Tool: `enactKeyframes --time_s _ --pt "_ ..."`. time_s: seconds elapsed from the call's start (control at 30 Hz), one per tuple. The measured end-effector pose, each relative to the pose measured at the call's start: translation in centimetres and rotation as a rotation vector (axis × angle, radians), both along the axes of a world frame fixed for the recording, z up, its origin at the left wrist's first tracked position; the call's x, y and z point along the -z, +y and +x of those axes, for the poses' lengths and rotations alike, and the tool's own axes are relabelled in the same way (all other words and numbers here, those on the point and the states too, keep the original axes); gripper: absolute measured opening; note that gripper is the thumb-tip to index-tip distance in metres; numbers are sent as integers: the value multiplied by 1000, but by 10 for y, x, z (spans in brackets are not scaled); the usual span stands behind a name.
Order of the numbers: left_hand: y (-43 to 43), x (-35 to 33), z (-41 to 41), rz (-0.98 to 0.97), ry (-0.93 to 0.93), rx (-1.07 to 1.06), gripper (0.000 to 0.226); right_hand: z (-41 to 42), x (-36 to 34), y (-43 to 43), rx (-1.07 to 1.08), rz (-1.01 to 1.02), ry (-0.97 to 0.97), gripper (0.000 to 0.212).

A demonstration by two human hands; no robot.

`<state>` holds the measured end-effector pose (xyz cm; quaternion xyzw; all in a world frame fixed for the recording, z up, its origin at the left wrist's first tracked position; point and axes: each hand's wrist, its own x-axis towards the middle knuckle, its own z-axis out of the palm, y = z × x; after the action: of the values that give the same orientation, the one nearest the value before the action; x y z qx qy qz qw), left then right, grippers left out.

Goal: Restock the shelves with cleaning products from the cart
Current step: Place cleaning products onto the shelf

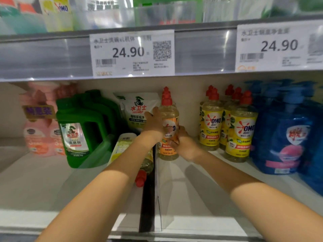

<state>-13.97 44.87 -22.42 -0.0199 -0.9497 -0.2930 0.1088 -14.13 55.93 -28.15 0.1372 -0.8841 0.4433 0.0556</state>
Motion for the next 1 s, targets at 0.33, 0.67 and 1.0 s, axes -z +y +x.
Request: enactKeyframes --time_s 0.33,0.67,1.0 --pt "-33 0 107 276 196 159 36 98 -28 25 9 -202 107 30" --pt "-51 42 201 792 124 394 38 226 -2 13 49 -502 150 38" --pt "-54 57 282 918 172 337 33 303 7 9 56 -596 127 33"
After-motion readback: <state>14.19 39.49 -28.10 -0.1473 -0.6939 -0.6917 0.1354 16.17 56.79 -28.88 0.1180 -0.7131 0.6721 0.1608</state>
